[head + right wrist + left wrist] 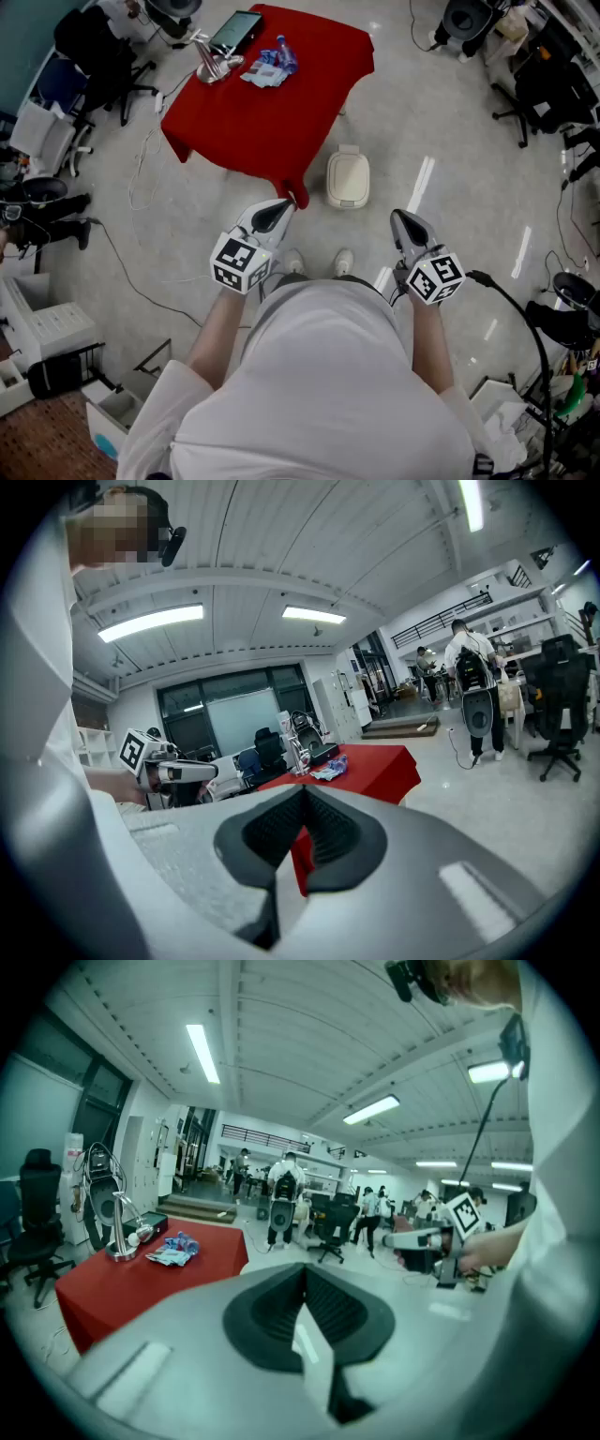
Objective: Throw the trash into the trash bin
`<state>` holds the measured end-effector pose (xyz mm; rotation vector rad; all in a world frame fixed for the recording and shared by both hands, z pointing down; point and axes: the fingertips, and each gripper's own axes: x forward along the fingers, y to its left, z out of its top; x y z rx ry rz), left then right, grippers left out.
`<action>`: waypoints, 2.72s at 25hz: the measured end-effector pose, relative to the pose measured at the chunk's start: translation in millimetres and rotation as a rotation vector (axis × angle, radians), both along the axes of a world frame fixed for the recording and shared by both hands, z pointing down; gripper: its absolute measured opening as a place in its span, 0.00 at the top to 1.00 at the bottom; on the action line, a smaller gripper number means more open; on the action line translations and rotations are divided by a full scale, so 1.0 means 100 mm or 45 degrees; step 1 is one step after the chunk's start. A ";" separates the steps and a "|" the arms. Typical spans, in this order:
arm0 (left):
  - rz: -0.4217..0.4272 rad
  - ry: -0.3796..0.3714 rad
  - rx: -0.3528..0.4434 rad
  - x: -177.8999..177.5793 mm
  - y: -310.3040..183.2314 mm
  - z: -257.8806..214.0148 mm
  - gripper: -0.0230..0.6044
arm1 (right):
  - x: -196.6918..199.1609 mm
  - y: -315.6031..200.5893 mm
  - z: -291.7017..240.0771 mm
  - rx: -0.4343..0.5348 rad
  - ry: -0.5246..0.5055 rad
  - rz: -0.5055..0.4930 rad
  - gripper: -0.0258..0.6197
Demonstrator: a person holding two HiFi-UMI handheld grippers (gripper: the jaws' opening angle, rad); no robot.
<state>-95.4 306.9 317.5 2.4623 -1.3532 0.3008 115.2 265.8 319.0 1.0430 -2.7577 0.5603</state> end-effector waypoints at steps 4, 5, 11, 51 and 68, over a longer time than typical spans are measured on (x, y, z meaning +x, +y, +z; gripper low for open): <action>0.012 0.002 -0.011 -0.05 -0.06 0.02 0.96 | -0.05 -0.07 -0.01 -0.002 0.002 0.014 0.96; 0.016 0.002 -0.012 -0.06 -0.08 0.02 0.96 | -0.06 -0.08 -0.01 -0.002 0.003 0.017 0.96; 0.047 0.002 -0.029 -0.11 -0.15 0.08 0.96 | -0.11 -0.10 0.02 -0.009 0.012 0.041 0.96; -0.040 -0.139 -0.251 -0.10 -1.16 1.61 0.96 | 0.20 -1.00 2.66 -0.482 0.310 0.079 0.96; -0.075 -0.214 -0.443 0.27 -1.56 2.63 0.96 | 0.00 -1.28 3.96 -0.692 0.295 -0.106 0.96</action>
